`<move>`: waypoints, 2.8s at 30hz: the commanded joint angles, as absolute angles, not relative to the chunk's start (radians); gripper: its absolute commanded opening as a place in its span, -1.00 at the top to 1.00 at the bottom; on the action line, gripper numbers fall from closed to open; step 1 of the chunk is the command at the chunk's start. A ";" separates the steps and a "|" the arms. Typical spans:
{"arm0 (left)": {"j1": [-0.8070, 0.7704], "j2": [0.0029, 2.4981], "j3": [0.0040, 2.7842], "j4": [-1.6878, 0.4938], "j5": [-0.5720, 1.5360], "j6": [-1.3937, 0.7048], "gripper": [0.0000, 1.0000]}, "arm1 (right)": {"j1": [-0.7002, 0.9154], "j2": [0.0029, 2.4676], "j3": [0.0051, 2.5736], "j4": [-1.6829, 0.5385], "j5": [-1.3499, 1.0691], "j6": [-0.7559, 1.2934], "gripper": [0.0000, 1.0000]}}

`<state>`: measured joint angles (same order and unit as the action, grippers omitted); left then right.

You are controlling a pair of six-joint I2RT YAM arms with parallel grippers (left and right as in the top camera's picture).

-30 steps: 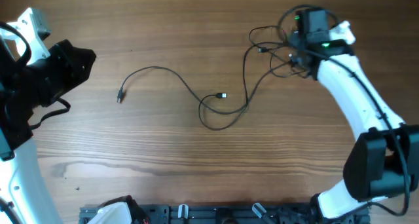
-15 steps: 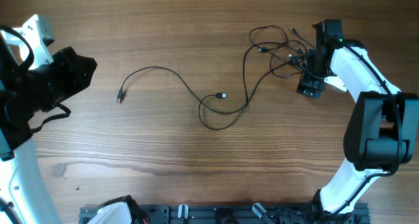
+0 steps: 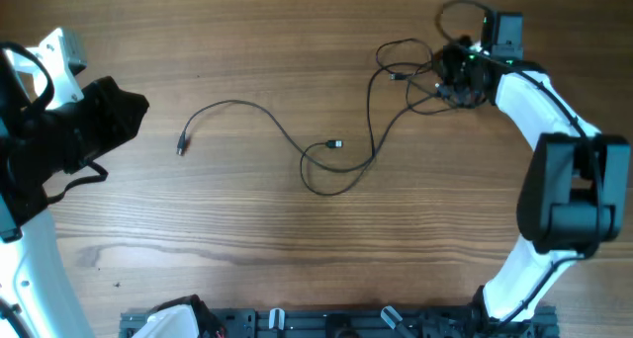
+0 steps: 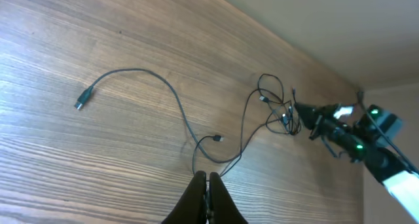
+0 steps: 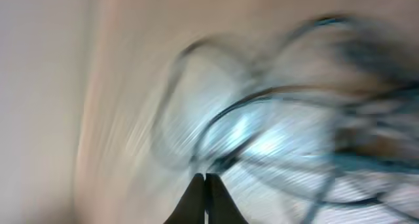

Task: Untangle cables

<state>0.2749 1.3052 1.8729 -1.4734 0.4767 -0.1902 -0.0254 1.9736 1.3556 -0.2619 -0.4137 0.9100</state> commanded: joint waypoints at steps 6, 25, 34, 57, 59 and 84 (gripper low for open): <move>0.242 1.387 1.878 -1.480 0.474 -0.160 0.92 | -0.033 1.730 1.366 -0.601 0.336 1.048 -0.99; 0.211 1.364 1.878 -1.521 0.473 -0.134 0.92 | -0.060 2.168 1.366 -0.497 -0.149 1.204 0.92; 0.211 1.364 1.878 -1.512 0.474 -0.134 0.92 | -0.053 2.017 1.366 -0.204 -0.749 0.523 0.91; -0.325 1.767 1.877 -0.882 0.983 0.546 -0.61 | 0.089 1.377 1.366 -0.720 -0.780 0.023 0.91; -0.339 1.771 1.877 -0.879 0.968 0.546 -0.60 | 0.089 1.325 1.366 -0.724 -0.789 0.031 0.91; -0.430 1.804 1.878 -0.880 0.964 0.493 -0.54 | 0.089 1.209 1.366 -0.789 -0.708 0.053 0.91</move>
